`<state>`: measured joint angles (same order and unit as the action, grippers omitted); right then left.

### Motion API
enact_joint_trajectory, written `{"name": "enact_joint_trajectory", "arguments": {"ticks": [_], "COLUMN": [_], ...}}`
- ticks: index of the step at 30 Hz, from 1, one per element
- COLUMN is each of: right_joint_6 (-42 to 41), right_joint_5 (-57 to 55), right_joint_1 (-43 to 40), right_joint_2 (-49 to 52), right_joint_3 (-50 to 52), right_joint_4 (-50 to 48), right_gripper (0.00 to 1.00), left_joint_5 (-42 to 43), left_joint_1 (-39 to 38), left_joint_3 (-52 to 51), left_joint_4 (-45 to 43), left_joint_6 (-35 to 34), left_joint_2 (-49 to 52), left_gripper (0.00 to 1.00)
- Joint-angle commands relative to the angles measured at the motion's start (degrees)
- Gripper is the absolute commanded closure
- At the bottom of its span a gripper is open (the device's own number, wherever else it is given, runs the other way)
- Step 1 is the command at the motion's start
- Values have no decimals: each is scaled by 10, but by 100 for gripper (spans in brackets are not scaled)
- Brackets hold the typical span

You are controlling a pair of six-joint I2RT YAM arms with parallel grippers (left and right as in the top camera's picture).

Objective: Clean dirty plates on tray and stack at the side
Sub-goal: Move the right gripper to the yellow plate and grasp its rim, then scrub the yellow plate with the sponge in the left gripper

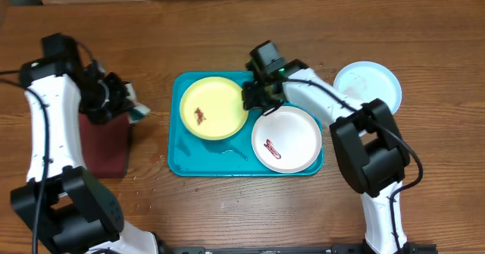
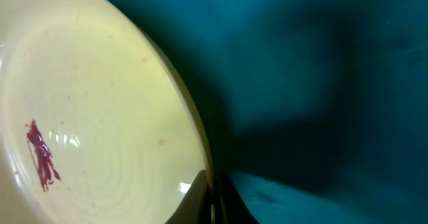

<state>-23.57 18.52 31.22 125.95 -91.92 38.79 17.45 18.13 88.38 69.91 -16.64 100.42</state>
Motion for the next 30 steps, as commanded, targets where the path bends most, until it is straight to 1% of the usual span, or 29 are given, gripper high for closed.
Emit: {"name": "enact_joint_trajectory", "arguments": {"ticks": [1,3,5,9,12,14,17,20,25,28,30], "right_joint_6": [-86,-127,-155,-185,-185,-185,-185,-187,-187,-187,-187], "right_joint_5": [-48,-90,-113,-108,-102,-76,-42,-43,-43,-43,-43], "right_joint_1": [28,37,45,62,73,82,88,92,92,92,92], "right_joint_2": [-26,-26,-26,-26,-26,-26,-26,-26,-26,-26,-26], "right_joint_3": [-4,-3,-3,-3,-3,-3,-3,-3,-3,-3,-3], "right_joint_4": [35,62,81,105,109,109,109,109,109,109,108], "right_gripper": [96,96,96,96,96,96,96,96,96,96,96], "left_joint_5": [-21,-41,-41,-39,-39,-38,-27,-19,-33,-27,-8], "left_joint_1": [-48,-68,-84,-115,-136,-156,-178,-203,-236,-240,-241], "left_joint_3": [-4,-5,-10,-23,-34,-51,-73,-101,-147,-161,-164], "left_joint_4": [-3,-4,-9,-21,-36,-62,-94,-136,-203,-215,-218], "left_joint_6": [20,14,12,7,-13,-32,-40,-65,-111,-150,-155], "left_joint_2": [-2,-2,-2,-2,-2,-2,-2,-2,5,16,32], "left_gripper": [96,96,96,96,96,96,96,96,96,96,96]}}
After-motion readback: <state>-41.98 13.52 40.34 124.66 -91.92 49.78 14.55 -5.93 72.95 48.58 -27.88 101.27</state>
